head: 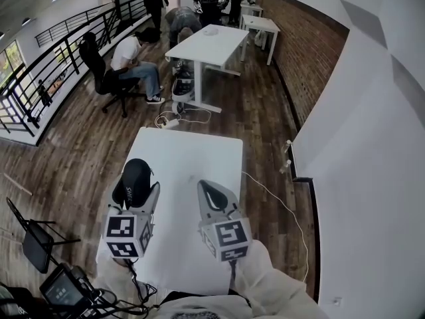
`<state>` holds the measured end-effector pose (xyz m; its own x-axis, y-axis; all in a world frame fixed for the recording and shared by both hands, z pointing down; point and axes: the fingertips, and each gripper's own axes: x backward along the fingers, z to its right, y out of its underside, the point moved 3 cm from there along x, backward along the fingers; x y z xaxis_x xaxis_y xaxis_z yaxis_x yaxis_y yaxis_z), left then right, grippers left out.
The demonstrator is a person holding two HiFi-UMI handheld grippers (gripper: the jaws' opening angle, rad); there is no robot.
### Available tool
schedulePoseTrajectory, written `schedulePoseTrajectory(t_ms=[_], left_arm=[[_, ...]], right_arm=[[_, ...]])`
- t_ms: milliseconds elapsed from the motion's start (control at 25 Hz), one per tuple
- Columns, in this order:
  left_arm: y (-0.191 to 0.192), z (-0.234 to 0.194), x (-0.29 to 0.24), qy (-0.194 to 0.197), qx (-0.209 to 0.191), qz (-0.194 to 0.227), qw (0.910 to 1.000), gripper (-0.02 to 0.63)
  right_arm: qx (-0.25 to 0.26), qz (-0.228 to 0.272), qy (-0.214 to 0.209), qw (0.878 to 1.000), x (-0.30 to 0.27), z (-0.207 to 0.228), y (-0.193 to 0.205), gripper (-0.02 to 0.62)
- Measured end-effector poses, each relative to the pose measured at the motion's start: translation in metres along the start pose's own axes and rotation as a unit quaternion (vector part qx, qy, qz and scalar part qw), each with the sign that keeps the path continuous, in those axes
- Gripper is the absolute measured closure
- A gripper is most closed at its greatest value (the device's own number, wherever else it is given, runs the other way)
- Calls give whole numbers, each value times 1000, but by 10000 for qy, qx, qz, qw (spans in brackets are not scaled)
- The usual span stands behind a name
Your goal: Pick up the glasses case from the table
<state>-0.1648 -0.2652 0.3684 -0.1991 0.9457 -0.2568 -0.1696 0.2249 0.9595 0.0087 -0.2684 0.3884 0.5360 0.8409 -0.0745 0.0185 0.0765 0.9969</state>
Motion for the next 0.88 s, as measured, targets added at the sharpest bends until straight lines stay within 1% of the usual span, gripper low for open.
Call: schedulePoseTrajectory(t_ms=[240, 480, 880], left_arm=[[1, -2, -3, -4, -4, -6, 10000, 229], [1, -2, -9, 9, -30, -27, 10000, 229], [7, -3, -4, 52, -26, -69, 10000, 229]], right_arm=[[191, -38, 35, 9998, -3, 0, -1, 594], [161, -60, 56, 9998, -6, 4, 0, 594], [159, -103, 57, 9998, -4, -3, 3, 594]])
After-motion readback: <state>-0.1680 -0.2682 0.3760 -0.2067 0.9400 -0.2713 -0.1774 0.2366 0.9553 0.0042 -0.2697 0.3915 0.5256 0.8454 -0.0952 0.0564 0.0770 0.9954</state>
